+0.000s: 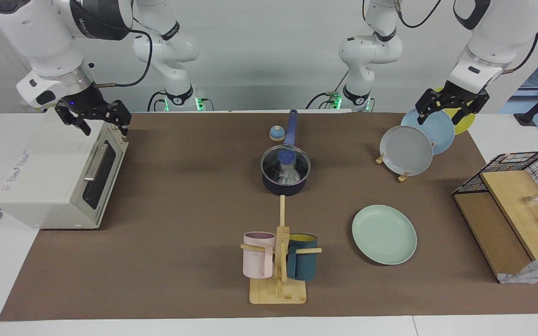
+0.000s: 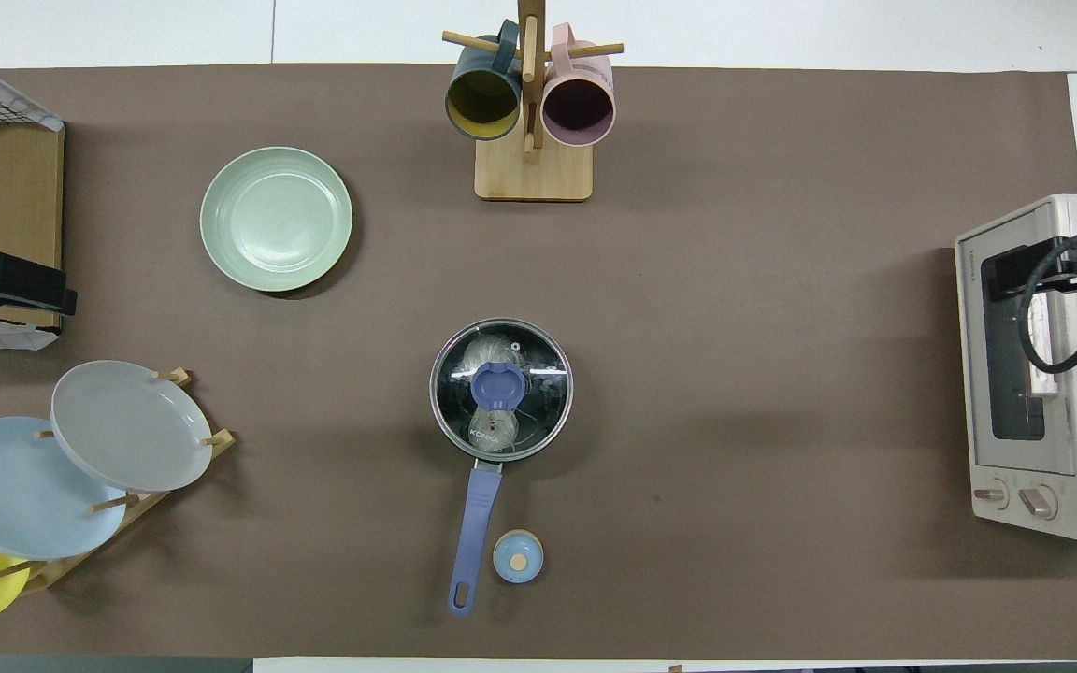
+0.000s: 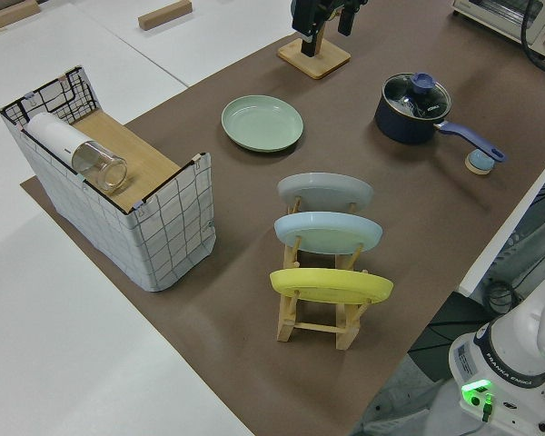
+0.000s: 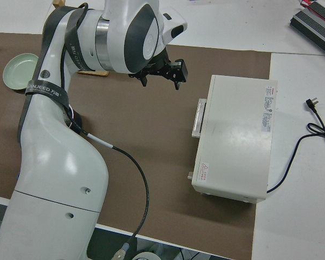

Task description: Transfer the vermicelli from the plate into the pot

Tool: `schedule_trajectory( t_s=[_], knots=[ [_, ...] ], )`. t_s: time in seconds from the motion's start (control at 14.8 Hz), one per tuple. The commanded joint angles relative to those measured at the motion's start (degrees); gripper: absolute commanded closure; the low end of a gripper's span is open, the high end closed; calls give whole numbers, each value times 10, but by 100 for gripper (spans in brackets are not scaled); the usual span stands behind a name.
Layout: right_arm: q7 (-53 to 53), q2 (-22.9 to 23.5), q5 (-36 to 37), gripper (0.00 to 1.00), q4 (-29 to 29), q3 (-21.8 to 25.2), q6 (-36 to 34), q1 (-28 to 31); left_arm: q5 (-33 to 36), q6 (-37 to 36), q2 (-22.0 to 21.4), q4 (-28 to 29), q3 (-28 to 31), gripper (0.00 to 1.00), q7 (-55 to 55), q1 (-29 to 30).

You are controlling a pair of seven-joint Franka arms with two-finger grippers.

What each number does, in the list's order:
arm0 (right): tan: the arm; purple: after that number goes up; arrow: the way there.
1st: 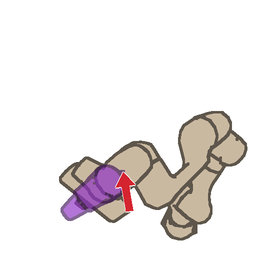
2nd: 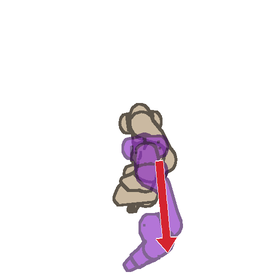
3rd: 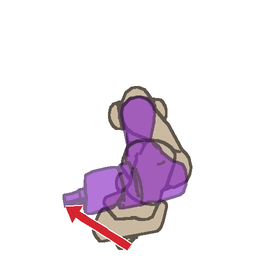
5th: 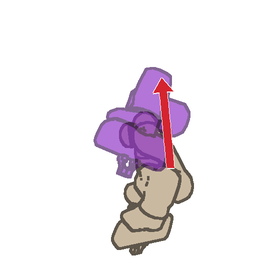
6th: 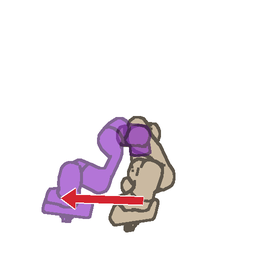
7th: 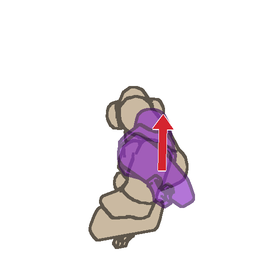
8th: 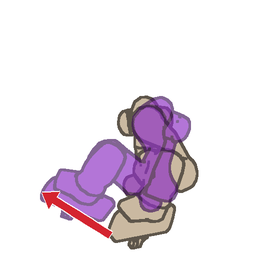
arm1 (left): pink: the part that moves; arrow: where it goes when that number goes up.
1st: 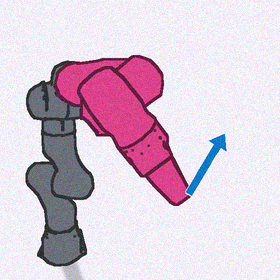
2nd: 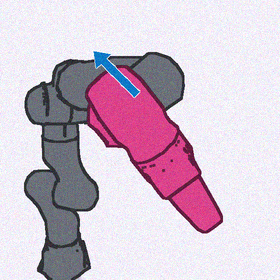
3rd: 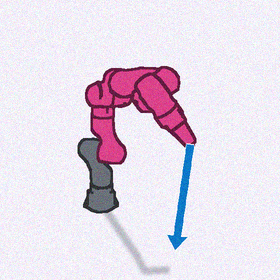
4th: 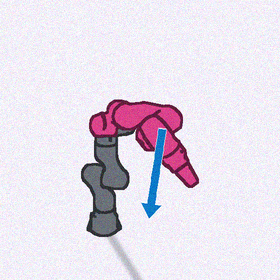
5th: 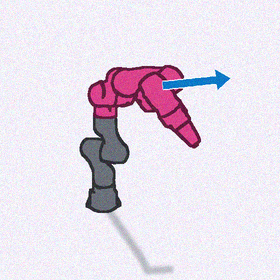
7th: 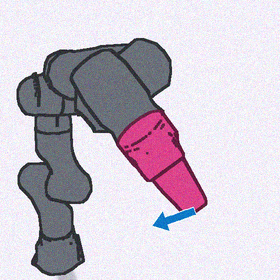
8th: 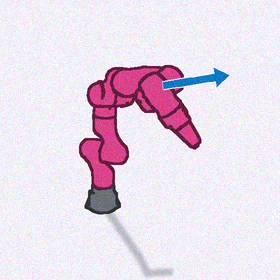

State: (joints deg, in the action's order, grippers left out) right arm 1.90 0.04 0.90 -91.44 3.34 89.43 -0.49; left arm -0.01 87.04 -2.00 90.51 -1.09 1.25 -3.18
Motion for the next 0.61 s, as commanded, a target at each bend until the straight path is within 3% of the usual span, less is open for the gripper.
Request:
schedule_trajectory(
  t_s=[0.0,0.54],
  knots=[
    [15,-11,-6,0,0,-4,-11,4,-7,8,-8,12,-6,0,-3,11],
    [14,-11,-5,0,-1,-5,-7,4,-7,8,-8,12,-6,0,-3,11]
  ],
)
